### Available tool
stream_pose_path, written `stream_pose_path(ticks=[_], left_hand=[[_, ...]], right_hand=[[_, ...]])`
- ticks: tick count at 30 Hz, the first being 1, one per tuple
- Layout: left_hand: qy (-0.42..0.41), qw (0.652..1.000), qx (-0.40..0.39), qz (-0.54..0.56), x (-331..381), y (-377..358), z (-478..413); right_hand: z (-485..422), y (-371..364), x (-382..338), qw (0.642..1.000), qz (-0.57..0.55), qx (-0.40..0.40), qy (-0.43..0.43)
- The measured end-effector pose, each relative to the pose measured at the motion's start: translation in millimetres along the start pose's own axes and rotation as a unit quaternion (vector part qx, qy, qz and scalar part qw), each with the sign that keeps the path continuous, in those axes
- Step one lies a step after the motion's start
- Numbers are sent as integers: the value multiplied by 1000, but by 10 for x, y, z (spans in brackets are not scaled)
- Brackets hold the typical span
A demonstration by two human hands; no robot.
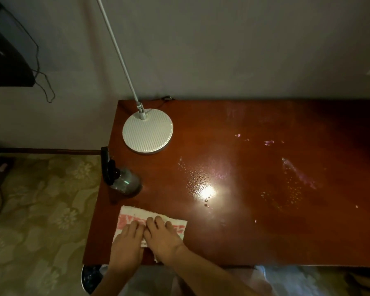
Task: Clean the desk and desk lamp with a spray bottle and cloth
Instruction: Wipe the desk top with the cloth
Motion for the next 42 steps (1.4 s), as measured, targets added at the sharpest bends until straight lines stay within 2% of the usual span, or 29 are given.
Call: stream_pose_path(ticks=[8, 12, 16, 23, 30, 34, 42], left_hand=[[-55, 992, 103, -44, 611, 484, -268], [-89, 985, 136, -63, 1272, 646, -548], [-124, 975, 166, -81, 2233, 756, -839], [-168, 968, 171, -77, 4208, 803, -1064], [-211, 965, 146, -47, 5739, 685, -977], [-240, 959, 139, -58, 6193, 612, -945], [-296, 949, 100, -40, 6636, 520, -1046]], right_hand=[[426, 207, 565, 992, 22, 121, 32], [889, 425, 1153, 979, 26, 204, 2], [1549, 528, 1929, 970, 42, 238, -37], [3044, 455, 3265, 965, 32, 240, -105], [4294, 144, 4116, 961, 31, 228, -157], [4686, -10, 4344, 957, 23, 232, -171], [5043, -44, 4581, 939, 36, 250, -233]])
Point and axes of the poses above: each hand's wrist, its own z-axis away from the middle knuckle, its own y-axis out of the back of the hand, x = y × z, the point moved 8 cm from there along -z, towards the middle knuckle, and after that the axes turned 3 degrees about y, right-handed, at the moved point
